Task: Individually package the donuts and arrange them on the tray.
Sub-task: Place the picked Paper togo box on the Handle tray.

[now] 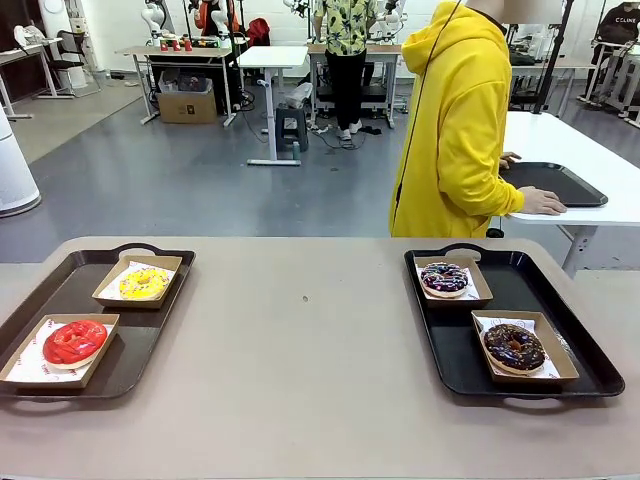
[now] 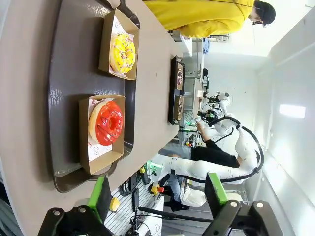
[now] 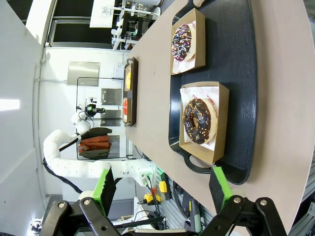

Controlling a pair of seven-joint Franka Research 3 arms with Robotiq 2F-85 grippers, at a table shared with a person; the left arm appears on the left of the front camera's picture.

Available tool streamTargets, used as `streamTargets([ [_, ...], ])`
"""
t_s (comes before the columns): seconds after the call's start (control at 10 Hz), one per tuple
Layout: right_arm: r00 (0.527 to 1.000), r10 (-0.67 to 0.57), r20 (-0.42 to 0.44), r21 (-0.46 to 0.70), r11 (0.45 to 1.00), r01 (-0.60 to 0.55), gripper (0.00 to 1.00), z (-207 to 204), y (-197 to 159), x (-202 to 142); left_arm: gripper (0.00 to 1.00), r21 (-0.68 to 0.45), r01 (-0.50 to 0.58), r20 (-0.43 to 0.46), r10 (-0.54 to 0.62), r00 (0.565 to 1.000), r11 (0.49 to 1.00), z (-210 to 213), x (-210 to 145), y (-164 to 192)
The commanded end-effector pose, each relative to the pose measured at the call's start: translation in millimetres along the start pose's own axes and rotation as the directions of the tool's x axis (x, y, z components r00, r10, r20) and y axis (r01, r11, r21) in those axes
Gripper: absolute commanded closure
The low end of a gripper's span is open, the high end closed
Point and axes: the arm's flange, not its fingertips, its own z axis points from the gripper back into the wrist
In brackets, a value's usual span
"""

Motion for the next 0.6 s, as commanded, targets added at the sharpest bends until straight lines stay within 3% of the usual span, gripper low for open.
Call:
streamTargets([
  [0.0, 1.0, -0.018, 0.009, 0.014, 1.0, 0.018, 0.0, -1.1, 2.4, 0.6, 0.0, -0.001, -0.002, 0.008, 0.002, 1.0, 1.0, 1.4, -0.6, -0.8],
  [0.5, 1.0, -0.018, 0.009, 0.014, 1.0, 0.018, 0.0, -1.1, 2.4, 0.6, 0.0, -0.001, -0.002, 0.008, 0.002, 1.0, 1.0, 1.4, -0.6, -0.8],
])
